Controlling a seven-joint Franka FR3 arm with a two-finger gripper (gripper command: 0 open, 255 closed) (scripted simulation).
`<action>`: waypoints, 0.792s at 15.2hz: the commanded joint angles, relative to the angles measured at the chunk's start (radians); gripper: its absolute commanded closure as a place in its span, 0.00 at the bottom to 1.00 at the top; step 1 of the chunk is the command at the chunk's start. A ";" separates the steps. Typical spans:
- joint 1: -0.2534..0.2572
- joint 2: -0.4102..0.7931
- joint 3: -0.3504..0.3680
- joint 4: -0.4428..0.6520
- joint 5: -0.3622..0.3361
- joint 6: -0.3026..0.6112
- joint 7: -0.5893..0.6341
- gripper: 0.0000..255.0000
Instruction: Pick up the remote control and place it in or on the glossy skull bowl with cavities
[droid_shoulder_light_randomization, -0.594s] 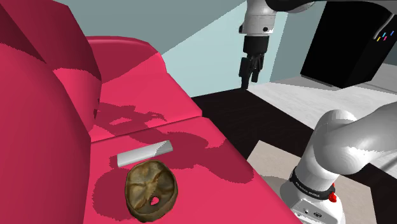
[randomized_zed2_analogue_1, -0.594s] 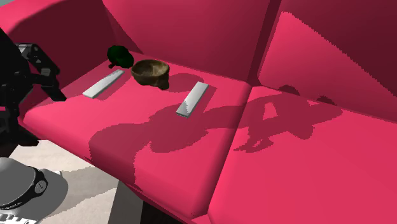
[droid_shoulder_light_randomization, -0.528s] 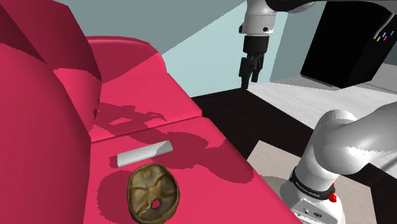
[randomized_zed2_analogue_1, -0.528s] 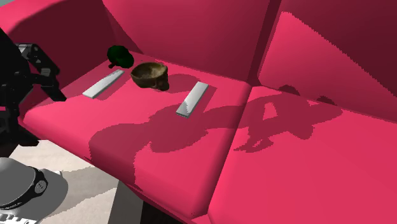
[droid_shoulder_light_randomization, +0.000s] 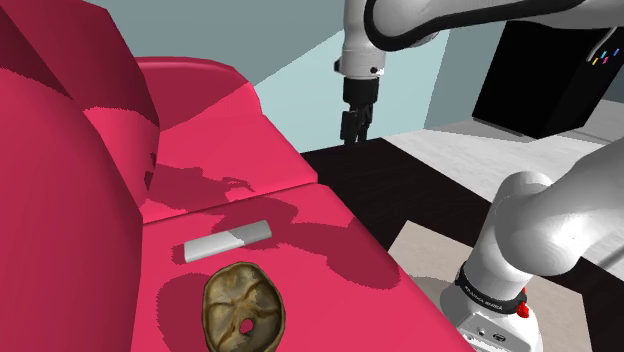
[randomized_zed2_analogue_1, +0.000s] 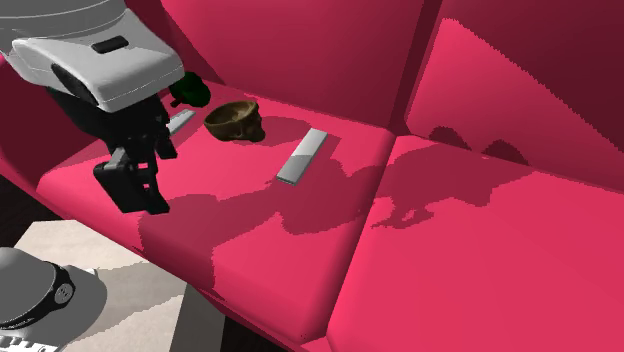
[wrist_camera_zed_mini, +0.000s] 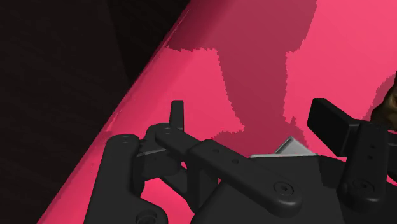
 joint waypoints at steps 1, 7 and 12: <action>0.018 0.069 0.009 0.016 0.002 0.058 -0.029 0.00; 0.069 0.259 0.048 0.086 0.007 0.189 -0.098 0.00; 0.108 0.417 0.085 0.168 0.000 0.276 -0.148 0.00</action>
